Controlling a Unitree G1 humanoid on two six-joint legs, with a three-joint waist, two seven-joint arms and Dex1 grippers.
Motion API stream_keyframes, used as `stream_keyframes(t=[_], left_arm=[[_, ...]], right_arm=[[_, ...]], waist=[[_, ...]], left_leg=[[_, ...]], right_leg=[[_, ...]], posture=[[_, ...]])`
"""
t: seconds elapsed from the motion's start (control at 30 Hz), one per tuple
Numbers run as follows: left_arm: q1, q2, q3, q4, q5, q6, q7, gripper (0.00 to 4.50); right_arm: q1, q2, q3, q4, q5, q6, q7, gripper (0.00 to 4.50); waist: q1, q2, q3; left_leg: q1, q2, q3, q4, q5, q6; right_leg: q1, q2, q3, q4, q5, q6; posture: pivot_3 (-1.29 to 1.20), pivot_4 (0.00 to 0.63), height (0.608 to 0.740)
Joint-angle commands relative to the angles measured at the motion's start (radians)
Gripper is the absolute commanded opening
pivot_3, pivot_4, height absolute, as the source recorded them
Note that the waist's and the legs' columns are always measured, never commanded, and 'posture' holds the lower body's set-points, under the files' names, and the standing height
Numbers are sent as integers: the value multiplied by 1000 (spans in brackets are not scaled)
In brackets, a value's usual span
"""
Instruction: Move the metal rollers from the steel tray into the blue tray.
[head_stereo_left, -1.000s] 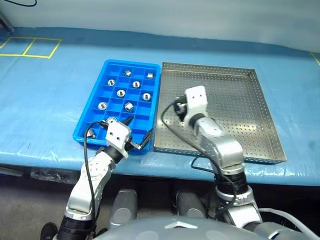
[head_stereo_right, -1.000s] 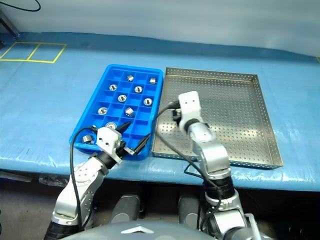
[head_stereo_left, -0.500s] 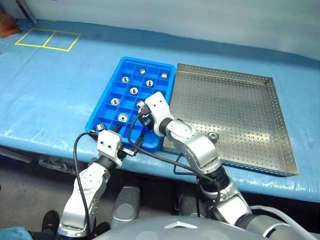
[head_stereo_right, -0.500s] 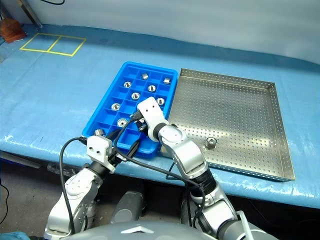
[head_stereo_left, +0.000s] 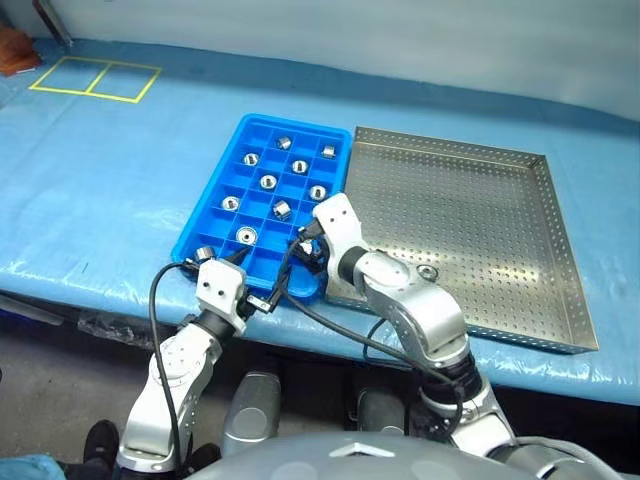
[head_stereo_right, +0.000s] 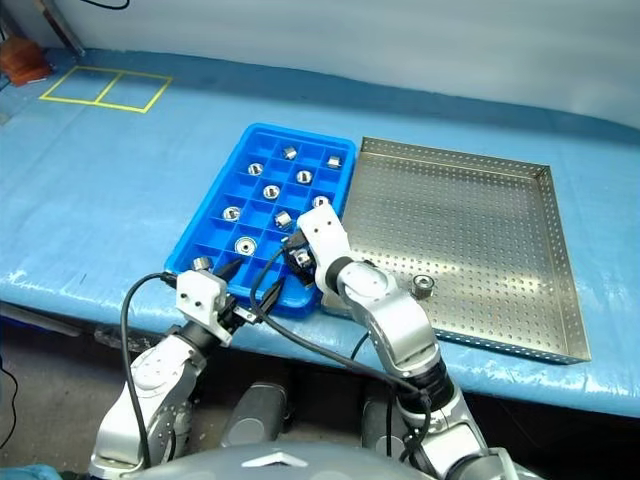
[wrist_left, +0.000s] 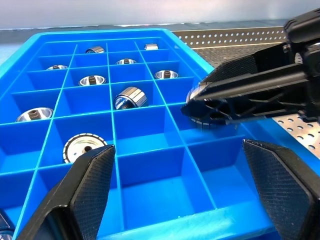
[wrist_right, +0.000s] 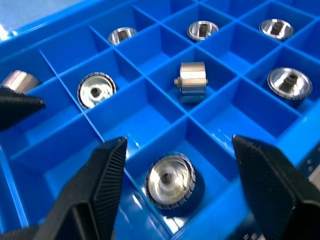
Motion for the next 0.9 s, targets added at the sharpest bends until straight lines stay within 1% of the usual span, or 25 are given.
stream_keyframes(t=[0.03,0.1,0.23,0.33,0.57,0.73,0.9], left_arm=[[-18,2,-10,-4,-10,-9,-16,4500],[-23,2,-10,-2,-11,-5,-19,4500],[-44,3,-17,12,-14,3,-38,4500],[-60,6,-21,21,-18,7,-51,4500],[-106,15,-30,48,-21,17,-79,4500],[-145,14,-42,70,-20,27,-95,4500],[-164,13,-52,83,-21,28,-102,4500]], right_arm=[[28,-16,-51,-63,-10,32,-34,4478],[38,-29,-83,-87,-18,36,-52,4478],[67,-51,-201,-117,-37,40,-101,4478],[100,-77,-248,-121,-54,44,-127,4478],[185,-89,-288,-149,-69,69,-165,4478],[238,-85,-311,-211,-66,97,-175,4478],[271,-82,-350,-233,-65,107,-183,4478]], waist=[[0,0,0],[-4,0,0],[-4,0,0],[-8,0,0],[-45,0,0],[-54,0,0],[-61,0,0]], left_leg=[[0,0,0,0,0,0],[0,0,0,0,0,0],[-1,0,0,0,0,0],[-1,0,1,0,0,0],[-1,0,1,0,0,0],[-1,0,0,3,0,0],[-1,0,1,5,1,1]], right_leg=[[0,0,0,0,0,0],[0,0,0,0,0,0],[0,-1,0,0,0,0],[0,-1,0,-1,0,0],[-1,0,0,1,0,0],[1,-1,0,1,0,0],[1,-1,0,0,0,1]], posture=[[278,150,740],[270,150,740],[228,150,740],[205,150,740],[153,150,740],[119,150,740],[105,150,740]])
